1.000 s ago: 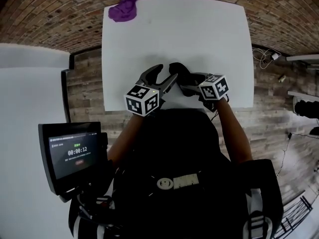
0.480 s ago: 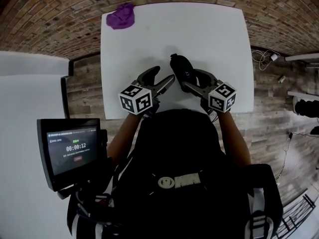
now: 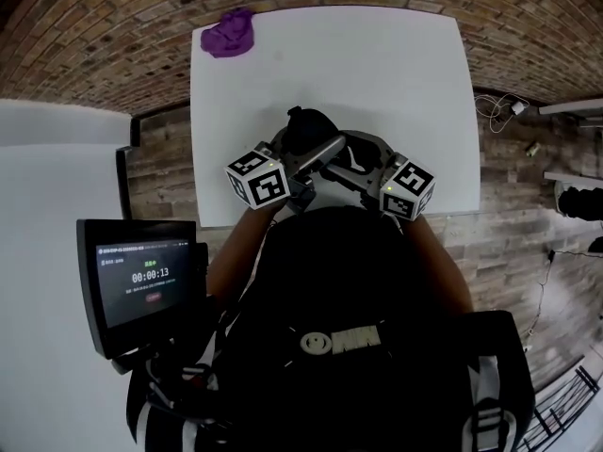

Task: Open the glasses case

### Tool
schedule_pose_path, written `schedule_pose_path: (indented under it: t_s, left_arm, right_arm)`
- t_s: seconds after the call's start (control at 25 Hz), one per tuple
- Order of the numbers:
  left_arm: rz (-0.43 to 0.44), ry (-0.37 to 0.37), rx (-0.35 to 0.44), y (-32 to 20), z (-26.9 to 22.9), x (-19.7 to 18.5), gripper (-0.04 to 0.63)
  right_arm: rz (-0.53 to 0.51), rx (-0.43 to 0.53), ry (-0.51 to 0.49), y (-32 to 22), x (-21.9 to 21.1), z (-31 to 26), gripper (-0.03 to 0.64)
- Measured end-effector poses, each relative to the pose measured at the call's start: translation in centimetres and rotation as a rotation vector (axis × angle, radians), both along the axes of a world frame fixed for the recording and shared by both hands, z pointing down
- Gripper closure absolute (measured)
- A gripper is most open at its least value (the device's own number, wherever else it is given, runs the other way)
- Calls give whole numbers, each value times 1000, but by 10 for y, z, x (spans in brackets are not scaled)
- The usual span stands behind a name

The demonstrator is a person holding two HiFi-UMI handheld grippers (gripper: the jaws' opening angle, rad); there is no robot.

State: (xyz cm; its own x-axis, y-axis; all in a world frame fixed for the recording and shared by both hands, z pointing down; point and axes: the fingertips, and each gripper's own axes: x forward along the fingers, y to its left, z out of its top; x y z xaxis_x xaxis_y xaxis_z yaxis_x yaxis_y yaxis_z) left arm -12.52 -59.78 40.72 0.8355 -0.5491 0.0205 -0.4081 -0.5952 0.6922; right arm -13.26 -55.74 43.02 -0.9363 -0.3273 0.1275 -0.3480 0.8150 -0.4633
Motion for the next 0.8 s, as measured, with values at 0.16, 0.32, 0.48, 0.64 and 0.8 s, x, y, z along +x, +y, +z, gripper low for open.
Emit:
schedule_pose_path:
  t_s: [0.16,0.32,0.48,0.64,0.8]
  left_arm:
    - [67,-61,4,0,-7,0,288]
    - [-31,-110,-17,-25,-12,-42,293]
    - [-77,-38,-103,-44,-23,-70,296]
    - [-40,-24,-109,-46,-33,-59,296]
    - [-9,-82,-108,-45,-30,-46,298]
  right_arm:
    - [-2,-4,-28,3,-8,-8,331]
    - [25,30,12,-3,6,-11,331]
    - [-38,185,321,-3,4,4,333]
    - [-112,346,496,-3,-14,4,347]
    - [-169,450,663,-3,-16,12,460]
